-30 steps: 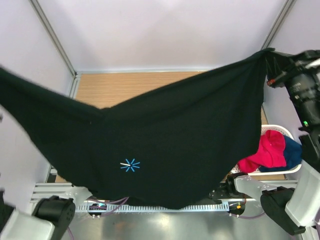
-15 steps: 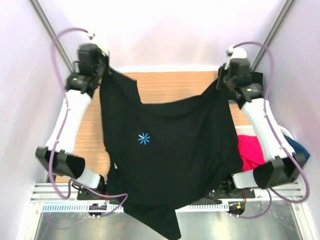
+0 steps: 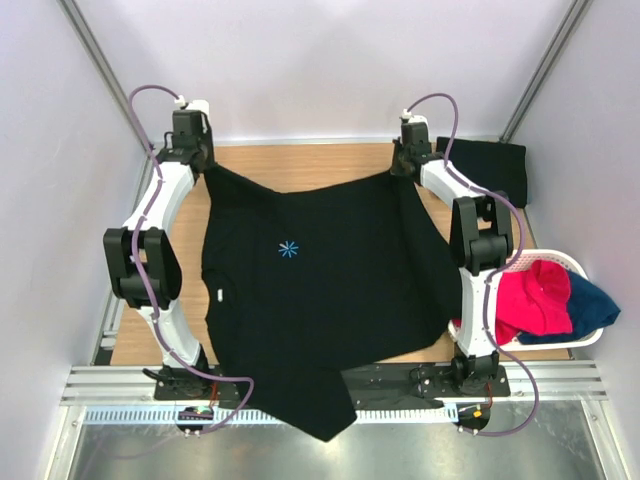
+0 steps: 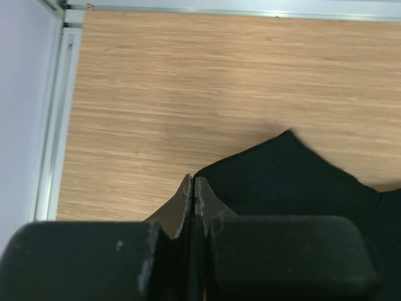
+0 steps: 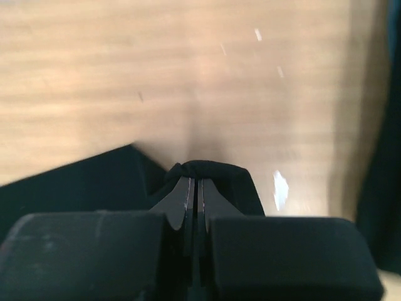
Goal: Fold and stack the t-shirts
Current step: Flatten the tshirt out, then fold the tshirt
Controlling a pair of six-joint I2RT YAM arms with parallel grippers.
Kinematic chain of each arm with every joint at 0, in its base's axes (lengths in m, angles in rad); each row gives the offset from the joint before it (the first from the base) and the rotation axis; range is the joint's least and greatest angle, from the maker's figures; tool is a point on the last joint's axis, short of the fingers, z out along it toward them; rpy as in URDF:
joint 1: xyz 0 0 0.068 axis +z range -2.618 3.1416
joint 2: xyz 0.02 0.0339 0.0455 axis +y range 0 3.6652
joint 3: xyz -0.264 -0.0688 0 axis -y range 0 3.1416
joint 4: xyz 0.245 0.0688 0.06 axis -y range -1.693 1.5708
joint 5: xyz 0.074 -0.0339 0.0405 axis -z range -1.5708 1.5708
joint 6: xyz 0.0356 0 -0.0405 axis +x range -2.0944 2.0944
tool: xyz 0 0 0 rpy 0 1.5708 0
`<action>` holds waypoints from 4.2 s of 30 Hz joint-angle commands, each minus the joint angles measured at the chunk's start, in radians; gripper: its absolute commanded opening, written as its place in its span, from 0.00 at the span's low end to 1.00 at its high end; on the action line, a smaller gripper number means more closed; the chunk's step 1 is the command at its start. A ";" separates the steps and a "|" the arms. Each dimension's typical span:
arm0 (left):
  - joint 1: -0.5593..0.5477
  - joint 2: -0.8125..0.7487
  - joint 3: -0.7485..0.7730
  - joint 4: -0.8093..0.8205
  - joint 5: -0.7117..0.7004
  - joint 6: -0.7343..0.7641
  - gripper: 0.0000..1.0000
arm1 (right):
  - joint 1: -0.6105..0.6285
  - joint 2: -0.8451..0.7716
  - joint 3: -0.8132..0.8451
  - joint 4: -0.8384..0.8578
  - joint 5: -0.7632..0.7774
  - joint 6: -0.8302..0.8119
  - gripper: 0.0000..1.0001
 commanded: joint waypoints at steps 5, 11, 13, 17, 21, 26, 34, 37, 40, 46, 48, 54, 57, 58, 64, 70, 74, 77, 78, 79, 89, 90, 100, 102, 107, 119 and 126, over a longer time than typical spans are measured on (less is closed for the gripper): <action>0.055 0.051 0.102 0.110 -0.027 0.026 0.00 | -0.001 0.205 0.351 0.100 -0.092 0.016 0.01; 0.101 0.109 0.144 0.115 -0.037 0.050 0.00 | -0.001 0.285 0.439 0.106 -0.092 0.027 0.01; 0.108 0.121 0.156 0.107 -0.054 0.084 0.00 | 0.001 0.299 0.446 0.106 -0.084 0.015 0.01; 0.147 0.112 0.156 0.099 -0.082 0.096 0.00 | 0.001 0.319 0.460 0.132 -0.107 0.019 0.01; 0.188 0.071 0.117 0.089 -0.123 0.067 0.00 | 0.015 0.352 0.507 0.157 -0.120 0.013 0.01; 0.248 -0.015 0.005 0.079 -0.169 0.027 0.00 | 0.035 0.427 0.635 0.154 -0.061 -0.016 0.01; 0.340 -0.158 -0.206 0.098 -0.125 0.035 0.00 | 0.050 0.461 0.689 0.193 -0.095 -0.060 0.01; 0.345 -0.173 -0.223 0.104 -0.096 0.050 0.00 | 0.071 0.474 0.708 0.212 -0.104 -0.093 0.01; 0.345 -0.187 -0.227 0.113 -0.082 0.050 0.00 | 0.094 0.471 0.728 0.216 -0.069 -0.157 0.01; 0.346 -0.230 -0.200 0.116 0.107 0.066 0.00 | 0.093 0.449 0.753 0.288 0.020 -0.248 0.01; 0.343 -0.248 -0.186 0.116 0.151 0.061 0.00 | 0.087 0.441 0.761 0.311 0.032 -0.260 0.01; 0.299 -0.336 -0.189 0.110 0.231 0.075 0.00 | 0.067 0.434 0.761 0.313 -0.001 -0.266 0.01; 0.286 -0.374 -0.201 0.084 0.231 0.084 0.00 | 0.055 0.420 0.749 0.284 -0.056 -0.242 0.01; 0.276 -0.383 -0.206 0.076 0.230 0.084 0.00 | 0.053 0.415 0.739 0.258 -0.069 -0.222 0.01; 0.216 -0.465 -0.258 0.015 0.234 0.029 0.00 | 0.041 0.357 0.712 0.064 -0.115 -0.093 0.01; 0.138 -0.569 -0.348 -0.059 0.162 -0.052 0.00 | 0.025 0.287 0.624 -0.040 -0.169 -0.013 0.01; 0.131 -0.647 -0.399 -0.132 0.096 -0.076 0.00 | 0.004 0.239 0.607 -0.113 -0.182 0.013 0.01; 0.131 -0.712 -0.414 -0.183 0.073 -0.080 0.00 | -0.005 0.208 0.566 -0.149 -0.185 0.010 0.01; 0.131 -0.725 -0.419 -0.192 0.078 -0.085 0.00 | -0.008 0.190 0.557 -0.159 -0.185 0.004 0.01; 0.131 -0.753 -0.436 -0.210 0.082 -0.092 0.00 | -0.008 0.184 0.546 -0.188 -0.185 -0.010 0.01; 0.084 -0.874 -0.594 -0.348 0.185 -0.221 0.00 | -0.011 0.099 0.347 -0.277 -0.155 -0.041 0.01; 0.073 -0.879 -0.605 -0.358 0.187 -0.226 0.00 | -0.013 0.086 0.306 -0.279 -0.149 -0.041 0.01; -0.033 -0.888 -0.697 -0.405 0.194 -0.292 0.00 | -0.036 0.064 0.146 -0.313 -0.139 -0.019 0.01; -0.054 -0.879 -0.686 -0.421 0.197 -0.292 0.00 | -0.039 0.067 0.144 -0.313 -0.138 -0.013 0.01; -0.056 -0.883 -0.603 -0.464 0.136 -0.237 0.00 | -0.053 0.070 0.187 -0.324 -0.138 0.004 0.01; -0.045 -0.902 -0.491 -0.563 -0.050 -0.113 0.00 | -0.090 0.121 0.394 -0.368 -0.103 0.013 0.01; -0.031 -0.923 -0.490 -0.602 -0.059 -0.063 0.00 | -0.091 0.161 0.449 -0.386 -0.112 0.005 0.01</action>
